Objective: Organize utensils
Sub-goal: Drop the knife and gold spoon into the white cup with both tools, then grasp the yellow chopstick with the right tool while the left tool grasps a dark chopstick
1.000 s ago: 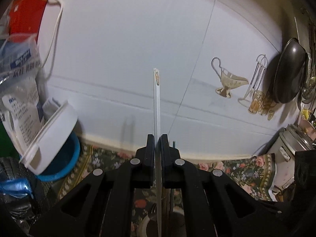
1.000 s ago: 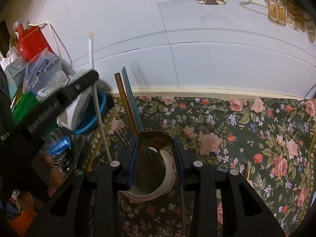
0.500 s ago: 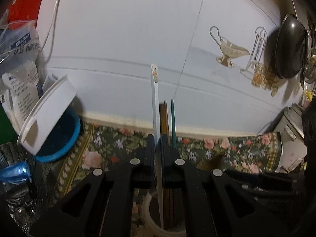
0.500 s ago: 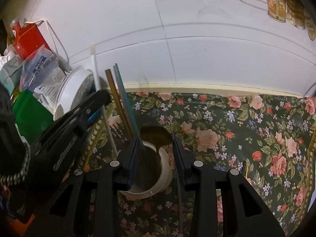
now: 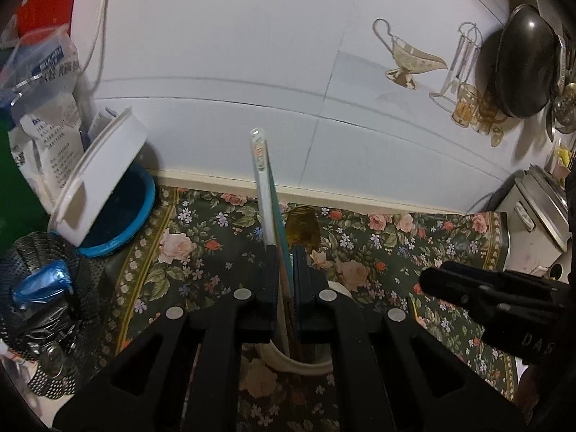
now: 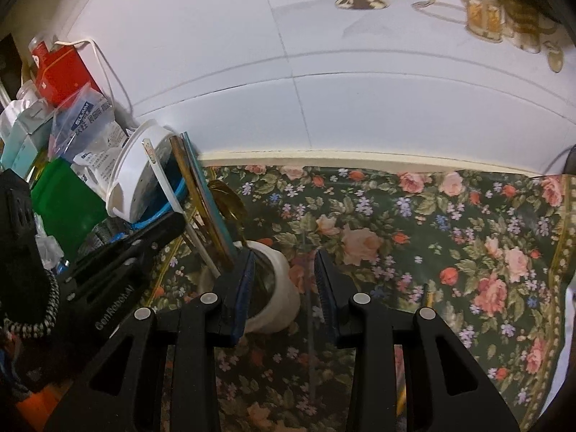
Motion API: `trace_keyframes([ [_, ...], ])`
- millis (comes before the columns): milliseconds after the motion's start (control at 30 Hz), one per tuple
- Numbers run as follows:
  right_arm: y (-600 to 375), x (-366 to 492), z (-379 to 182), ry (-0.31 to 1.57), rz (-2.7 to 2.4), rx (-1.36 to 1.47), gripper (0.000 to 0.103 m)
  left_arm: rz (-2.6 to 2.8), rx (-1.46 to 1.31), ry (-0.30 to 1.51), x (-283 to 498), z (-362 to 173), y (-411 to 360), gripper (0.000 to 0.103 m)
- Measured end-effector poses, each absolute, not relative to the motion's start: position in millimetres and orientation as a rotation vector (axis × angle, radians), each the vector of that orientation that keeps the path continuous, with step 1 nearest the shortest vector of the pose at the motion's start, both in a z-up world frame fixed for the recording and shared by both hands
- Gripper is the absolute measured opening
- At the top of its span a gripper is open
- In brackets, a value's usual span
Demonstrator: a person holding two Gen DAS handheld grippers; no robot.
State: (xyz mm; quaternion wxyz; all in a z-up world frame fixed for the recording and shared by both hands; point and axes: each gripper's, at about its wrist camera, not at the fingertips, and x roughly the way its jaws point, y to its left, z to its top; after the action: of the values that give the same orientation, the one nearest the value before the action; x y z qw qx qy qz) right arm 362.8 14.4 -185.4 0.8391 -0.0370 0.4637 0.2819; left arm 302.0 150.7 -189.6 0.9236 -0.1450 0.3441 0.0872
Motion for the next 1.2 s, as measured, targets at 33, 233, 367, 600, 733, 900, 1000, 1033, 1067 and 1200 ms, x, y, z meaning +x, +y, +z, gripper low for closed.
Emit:
trace_keyframes([
  [33,9,363,-183,0.976,0.592,-0.080,0.032,0.180,-0.292,0.708,300,-187,148,0.004],
  [233,-25,360,-175,0.954,0.551,-0.093,0.032,0.168,-0.244,0.738,292,-175,123,0.015],
  [367,-52,359,-179,0.966,0.514,-0.096,0.032,0.144,-0.203,0.785,290,-182,99,0.024],
  [600,-95,356,-213,1.055,0.441,-0.119,0.032,0.076,-0.182,0.952,295,-231,56,0.024],
  [733,-113,354,-246,1.143,0.421,-0.106,0.032,0.063,-0.151,1.042,299,-269,36,0.024],
  [900,-120,349,-284,1.240,0.426,-0.079,0.032,0.089,-0.120,1.108,307,-304,25,0.024],
  [1000,-118,344,-298,1.269,0.432,-0.090,0.032,0.087,-0.122,1.113,310,-312,22,0.024],
  [1033,-117,343,-302,1.273,0.431,-0.097,0.032,0.085,-0.116,1.111,311,-313,20,0.024],
  [1067,-117,342,-305,1.273,0.427,-0.102,0.032,0.086,-0.109,1.110,312,-315,18,0.024],
  [1200,-113,341,-313,1.274,0.420,-0.120,0.026,0.123,-0.098,1.107,317,-323,17,0.022],
])
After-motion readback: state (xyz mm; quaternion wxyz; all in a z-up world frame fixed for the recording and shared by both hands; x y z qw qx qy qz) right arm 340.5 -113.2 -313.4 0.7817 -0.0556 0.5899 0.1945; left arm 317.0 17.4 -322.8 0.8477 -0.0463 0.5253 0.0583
